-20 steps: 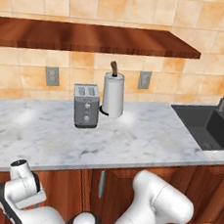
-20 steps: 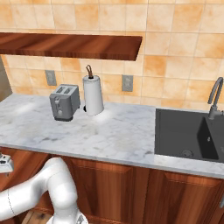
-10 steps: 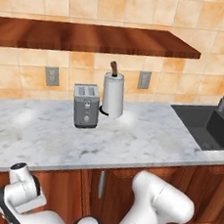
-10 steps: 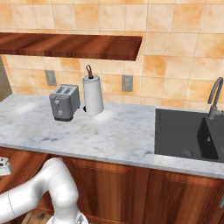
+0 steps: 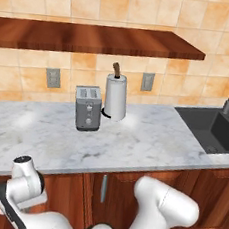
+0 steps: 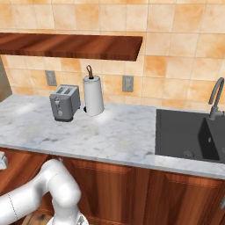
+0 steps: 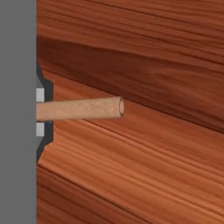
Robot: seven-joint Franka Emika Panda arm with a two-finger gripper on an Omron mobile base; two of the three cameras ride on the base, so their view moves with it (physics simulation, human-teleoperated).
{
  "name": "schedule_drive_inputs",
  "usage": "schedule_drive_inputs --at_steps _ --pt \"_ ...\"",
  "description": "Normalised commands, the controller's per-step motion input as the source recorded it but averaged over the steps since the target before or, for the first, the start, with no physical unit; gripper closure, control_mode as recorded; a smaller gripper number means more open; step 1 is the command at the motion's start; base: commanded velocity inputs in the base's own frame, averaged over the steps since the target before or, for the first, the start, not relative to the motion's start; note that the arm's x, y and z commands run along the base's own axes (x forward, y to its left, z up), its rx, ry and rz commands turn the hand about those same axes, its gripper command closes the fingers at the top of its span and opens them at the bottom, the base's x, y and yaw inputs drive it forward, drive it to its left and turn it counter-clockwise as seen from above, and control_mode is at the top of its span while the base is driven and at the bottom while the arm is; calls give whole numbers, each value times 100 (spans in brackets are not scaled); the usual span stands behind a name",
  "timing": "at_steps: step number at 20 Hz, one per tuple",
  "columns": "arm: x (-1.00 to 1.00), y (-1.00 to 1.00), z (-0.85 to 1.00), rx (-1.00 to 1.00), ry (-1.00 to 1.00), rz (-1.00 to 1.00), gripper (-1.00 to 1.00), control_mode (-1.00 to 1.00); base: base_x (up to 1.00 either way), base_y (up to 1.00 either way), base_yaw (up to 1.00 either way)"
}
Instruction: Take a straw from the drawer in front and place it inside the glass cup on the dining counter.
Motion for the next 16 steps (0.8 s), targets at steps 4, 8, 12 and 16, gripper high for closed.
schedule_drive_inputs --at_steps 4,8,12,16 --pt "-32 -6 100 5 -11 0 100 -100 0 0 0" --pt "-18 -42 100 2 -17 0 100 -100 0 0 0" --pt "0 -71 100 8 -9 0 100 -100 0 0 0" --pt "0 -83 100 16 0 0 100 -100 0 0 0"
